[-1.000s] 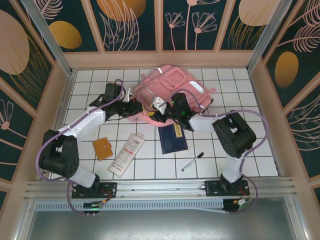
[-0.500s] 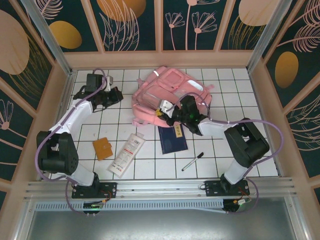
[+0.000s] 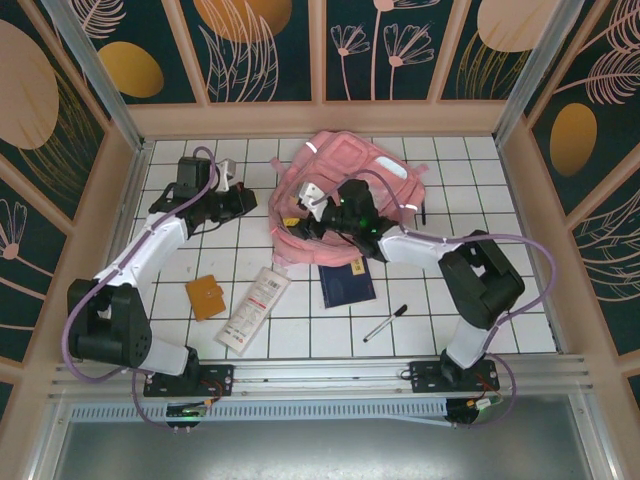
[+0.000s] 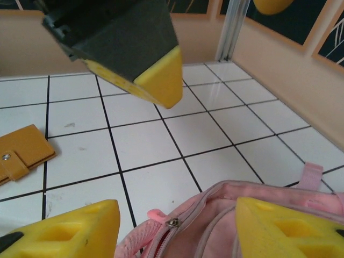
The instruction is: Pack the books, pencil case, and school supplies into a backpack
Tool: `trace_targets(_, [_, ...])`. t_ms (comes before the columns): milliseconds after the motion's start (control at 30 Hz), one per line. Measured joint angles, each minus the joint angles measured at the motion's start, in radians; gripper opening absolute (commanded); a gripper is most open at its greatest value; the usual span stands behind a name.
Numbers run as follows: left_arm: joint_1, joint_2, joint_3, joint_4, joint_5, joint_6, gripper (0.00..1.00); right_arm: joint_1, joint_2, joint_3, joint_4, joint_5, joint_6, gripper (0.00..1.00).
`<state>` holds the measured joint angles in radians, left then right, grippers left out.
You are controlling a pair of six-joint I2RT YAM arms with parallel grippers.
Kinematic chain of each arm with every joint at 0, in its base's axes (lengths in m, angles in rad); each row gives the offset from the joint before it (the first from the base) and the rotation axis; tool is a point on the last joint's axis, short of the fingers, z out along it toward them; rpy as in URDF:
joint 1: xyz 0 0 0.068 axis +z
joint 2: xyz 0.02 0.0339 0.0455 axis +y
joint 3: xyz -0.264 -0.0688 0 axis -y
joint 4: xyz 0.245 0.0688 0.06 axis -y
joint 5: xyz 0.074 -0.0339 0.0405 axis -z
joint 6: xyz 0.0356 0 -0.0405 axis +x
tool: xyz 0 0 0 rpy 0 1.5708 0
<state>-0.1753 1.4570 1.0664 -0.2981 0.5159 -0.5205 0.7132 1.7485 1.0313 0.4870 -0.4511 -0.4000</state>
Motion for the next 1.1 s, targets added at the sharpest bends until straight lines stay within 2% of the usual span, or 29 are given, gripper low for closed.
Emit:
trace_targets(200, [-0.003, 0.127, 0.008, 0.003, 0.005, 0.108, 0.63, 0.007, 0.108, 0.087, -0.228, 0.043, -0.02, 0.59])
trace_targets(267, [-0.003, 0.148, 0.006, 0.022, 0.011, 0.147, 0.65, 0.009, 0.174, 0.131, -0.279, 0.063, -0.021, 0.56])
trace_targets(300, [-0.003, 0.149, -0.002, 0.047, 0.026, 0.178, 0.66, 0.01, 0.203, 0.149, -0.298, 0.069, -0.023, 0.5])
trace_targets(333, [-0.003, 0.145, -0.013, 0.077, 0.045, 0.217, 0.66, 0.013, 0.227, 0.167, -0.319, 0.072, -0.027, 0.37])
trace_targets(367, [-0.003, 0.136, -0.029, 0.11, 0.064, 0.271, 0.67, 0.016, 0.249, 0.191, -0.345, 0.079, -0.039, 0.19])
trace_targets(400, [-0.003, 0.124, -0.048, 0.134, 0.081, 0.325, 0.67, 0.018, 0.261, 0.212, -0.368, 0.083, -0.042, 0.07])
trace_targets(433, [-0.003, 0.108, -0.071, 0.154, 0.097, 0.386, 0.68, 0.018, 0.265, 0.23, -0.388, 0.083, -0.047, 0.0])
trace_targets(567, [-0.003, 0.023, -0.169, 0.186, 0.163, 0.711, 0.75, 0.019, 0.258, 0.243, -0.426, 0.063, -0.098, 0.0])
trace_targets(700, [-0.008, -0.017, -0.212, 0.2, 0.186, 0.973, 0.69, -0.001, 0.204, 0.211, -0.448, 0.006, -0.141, 0.0])
trace_targets(833, [-0.025, 0.002, -0.212, 0.227, 0.158, 1.114, 0.65, -0.023, 0.137, 0.191, -0.462, -0.042, -0.18, 0.0])
trace_targets(1000, [-0.048, 0.034, -0.223, 0.275, 0.122, 1.21, 0.62, -0.029, 0.105, 0.182, -0.462, -0.09, -0.207, 0.0])
trace_targets(1100, [-0.058, 0.034, -0.255, 0.32, 0.126, 1.281, 0.52, -0.029, 0.103, 0.16, -0.462, -0.119, -0.227, 0.0])
